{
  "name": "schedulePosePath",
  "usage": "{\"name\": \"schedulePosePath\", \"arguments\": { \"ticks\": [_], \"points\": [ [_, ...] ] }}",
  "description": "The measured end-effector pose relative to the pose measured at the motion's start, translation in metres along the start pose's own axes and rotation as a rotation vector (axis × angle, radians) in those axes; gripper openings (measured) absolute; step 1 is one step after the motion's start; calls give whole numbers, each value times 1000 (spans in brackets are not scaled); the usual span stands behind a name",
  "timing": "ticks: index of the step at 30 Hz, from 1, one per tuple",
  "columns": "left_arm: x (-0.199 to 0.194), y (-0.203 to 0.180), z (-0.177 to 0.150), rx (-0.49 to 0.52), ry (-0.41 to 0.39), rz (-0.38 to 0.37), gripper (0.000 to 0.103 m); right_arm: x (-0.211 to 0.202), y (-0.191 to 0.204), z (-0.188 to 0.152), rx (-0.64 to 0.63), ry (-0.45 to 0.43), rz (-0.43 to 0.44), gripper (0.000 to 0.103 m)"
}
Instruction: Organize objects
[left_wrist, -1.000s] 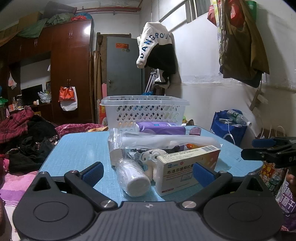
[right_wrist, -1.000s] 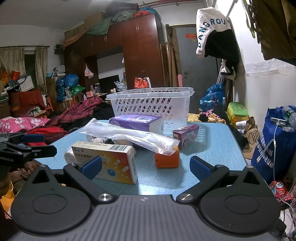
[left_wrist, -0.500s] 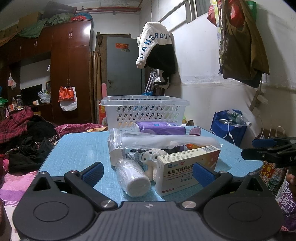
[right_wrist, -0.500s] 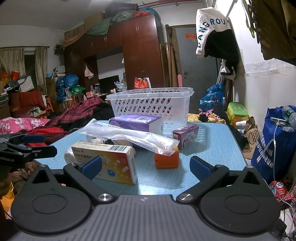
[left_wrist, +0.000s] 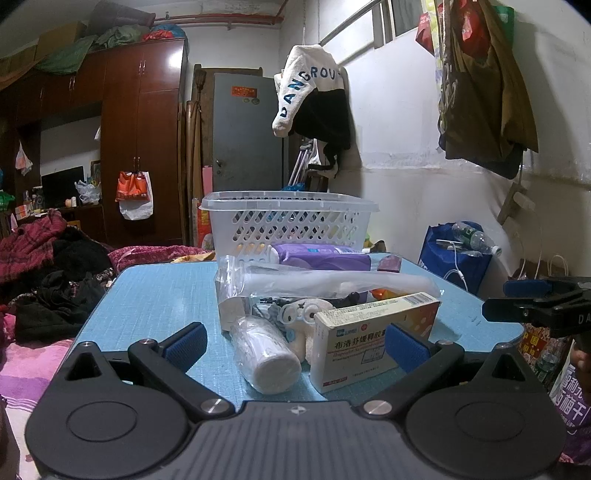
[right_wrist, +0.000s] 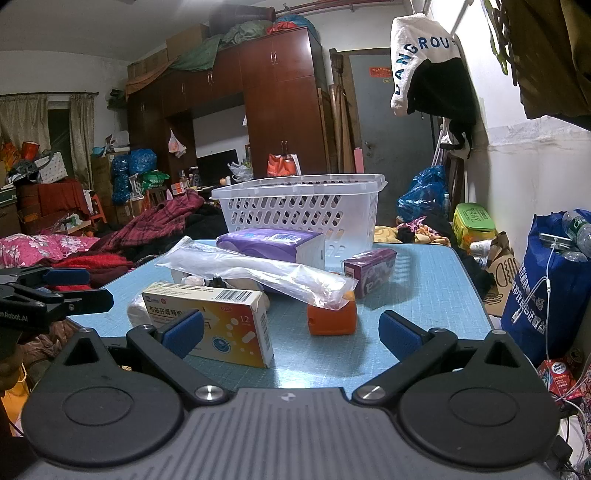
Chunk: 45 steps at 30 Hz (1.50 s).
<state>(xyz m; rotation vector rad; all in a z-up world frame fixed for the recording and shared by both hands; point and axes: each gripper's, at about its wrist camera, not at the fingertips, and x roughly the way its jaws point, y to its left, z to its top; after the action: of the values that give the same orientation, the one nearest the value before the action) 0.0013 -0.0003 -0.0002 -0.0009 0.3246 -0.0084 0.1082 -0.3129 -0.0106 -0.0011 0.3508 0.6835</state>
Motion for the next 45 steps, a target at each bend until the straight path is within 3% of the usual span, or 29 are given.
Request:
{"name": "schedulePosePath", "arguments": {
  "ticks": [30,38,42,45],
  "points": [
    [2,1,-1,-6,2,-13,103,0,0,0,1,1,-4,103],
    [-3,4,-3,-14,-39,-10,103,-1,-1,0,-4,-1,-12,103],
    [0,7,-3,4,-66,-23,103,-3,-3,-1,-11,-43,-50,103],
    [8,7,-6,37,-77,-42,103,-4,-8,-5,-8,-112,-11,103]
  ]
}}
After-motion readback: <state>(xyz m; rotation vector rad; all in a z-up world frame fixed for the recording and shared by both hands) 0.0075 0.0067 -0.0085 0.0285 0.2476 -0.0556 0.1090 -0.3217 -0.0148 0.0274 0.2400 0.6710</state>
